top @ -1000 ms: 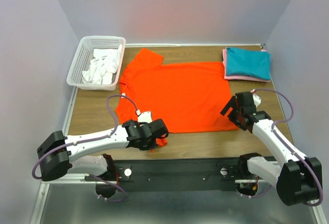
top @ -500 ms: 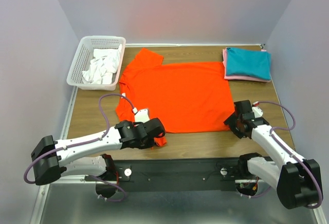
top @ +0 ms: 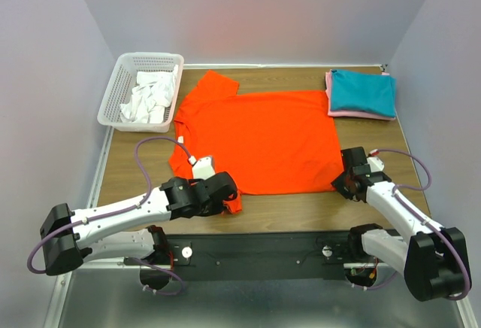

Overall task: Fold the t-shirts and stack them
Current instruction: Fold the tshirt

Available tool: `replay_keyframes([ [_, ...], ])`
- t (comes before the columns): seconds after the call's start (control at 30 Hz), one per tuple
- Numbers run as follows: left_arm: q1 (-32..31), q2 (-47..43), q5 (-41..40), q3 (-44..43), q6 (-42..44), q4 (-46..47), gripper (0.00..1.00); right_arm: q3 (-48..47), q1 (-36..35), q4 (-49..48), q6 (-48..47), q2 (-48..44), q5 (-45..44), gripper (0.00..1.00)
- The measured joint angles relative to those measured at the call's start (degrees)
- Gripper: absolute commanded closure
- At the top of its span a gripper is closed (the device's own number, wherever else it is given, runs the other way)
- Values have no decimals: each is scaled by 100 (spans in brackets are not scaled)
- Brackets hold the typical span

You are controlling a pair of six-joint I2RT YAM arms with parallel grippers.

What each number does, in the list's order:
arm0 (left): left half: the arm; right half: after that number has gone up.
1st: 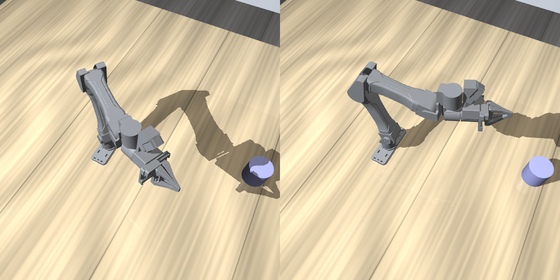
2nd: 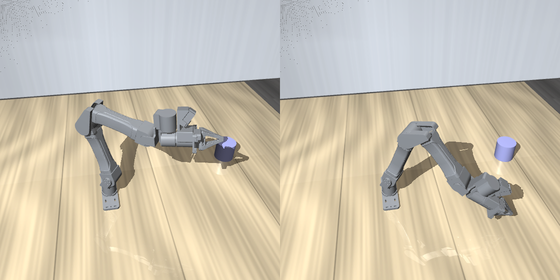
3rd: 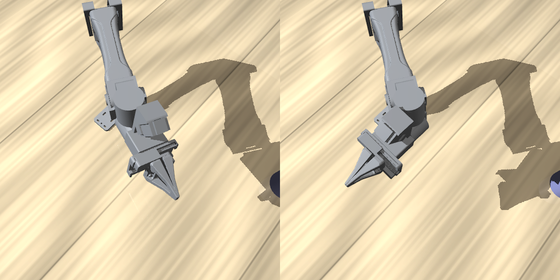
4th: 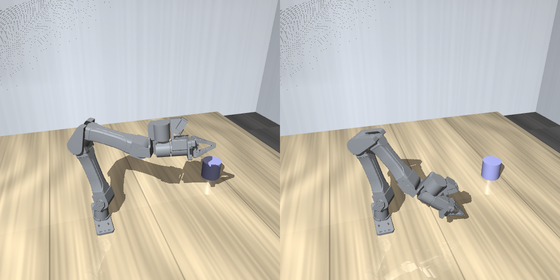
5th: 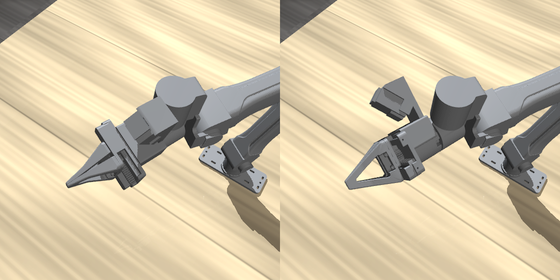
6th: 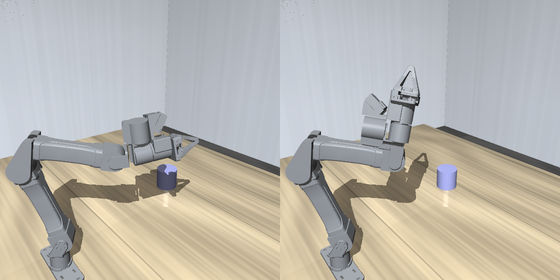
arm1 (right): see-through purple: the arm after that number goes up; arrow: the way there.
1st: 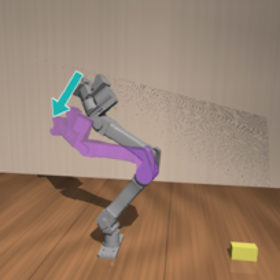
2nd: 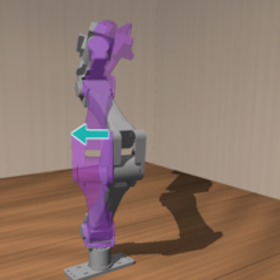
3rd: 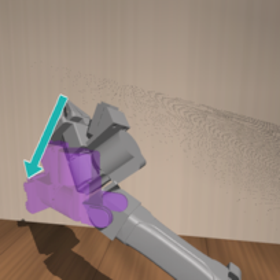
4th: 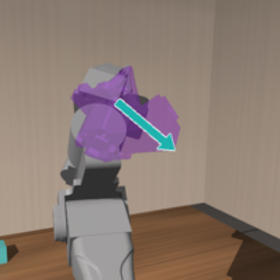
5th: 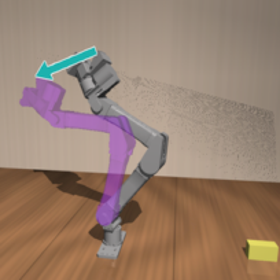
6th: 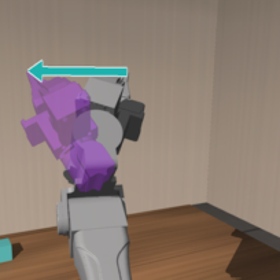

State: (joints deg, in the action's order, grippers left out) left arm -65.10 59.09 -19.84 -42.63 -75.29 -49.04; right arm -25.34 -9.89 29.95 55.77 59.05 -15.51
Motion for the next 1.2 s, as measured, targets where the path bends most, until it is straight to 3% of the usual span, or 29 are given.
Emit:
replay_keyframes([
  [0.1, 28, -13, -20, 2, 2, 37, 100, 7, 0, -55, 0, 42, -13, 74],
  [0.3, 136, -28, -33, 7, 24, 129, 100, 7, 0, -173, -20, 125, -33, 99],
  [0.5, 407, -48, -79, 28, 216, 343, 100, 4, 0, -164, -144, 68, -22, 99],
  [0.77, 1331, -13, -101, 24, 1054, 894, 100, -428, 0, -151, -380, 184, 37, 99],
  [1.2, 2382, 1091, -205, -743, 2420, 1381, 100, -1561, 0, -155, -750, 1248, -11, 99],
])
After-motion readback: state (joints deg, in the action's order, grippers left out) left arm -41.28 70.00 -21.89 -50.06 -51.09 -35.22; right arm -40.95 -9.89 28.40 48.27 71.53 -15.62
